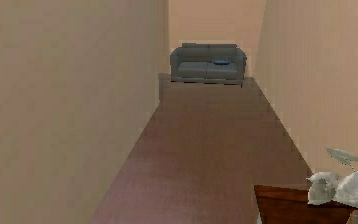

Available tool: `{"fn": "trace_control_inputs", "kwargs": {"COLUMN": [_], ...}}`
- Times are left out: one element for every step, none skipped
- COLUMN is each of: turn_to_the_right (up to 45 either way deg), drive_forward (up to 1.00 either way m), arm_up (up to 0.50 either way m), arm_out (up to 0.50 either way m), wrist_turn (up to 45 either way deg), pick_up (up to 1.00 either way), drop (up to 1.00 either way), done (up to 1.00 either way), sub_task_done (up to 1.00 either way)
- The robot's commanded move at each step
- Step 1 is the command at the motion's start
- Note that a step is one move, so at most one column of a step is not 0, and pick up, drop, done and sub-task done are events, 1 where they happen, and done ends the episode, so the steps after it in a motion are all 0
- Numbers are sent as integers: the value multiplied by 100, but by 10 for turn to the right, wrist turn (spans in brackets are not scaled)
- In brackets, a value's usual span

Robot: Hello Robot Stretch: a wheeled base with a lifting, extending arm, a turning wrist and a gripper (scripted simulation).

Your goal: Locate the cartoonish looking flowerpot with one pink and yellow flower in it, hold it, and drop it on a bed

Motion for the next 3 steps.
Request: {"fn": "trace_control_inputs", "kwargs": {"turn_to_the_right": [0, 0, 0], "drive_forward": [0, 0, 0], "arm_up": [50, 32, 0], "arm_out": [0, 0, 40], "wrist_turn": [0, 0, 0], "pick_up": [0, 0, 0], "drop": [0, 0, 0], "done": [0, 0, 0], "sub_task_done": [0, 0, 0]}}
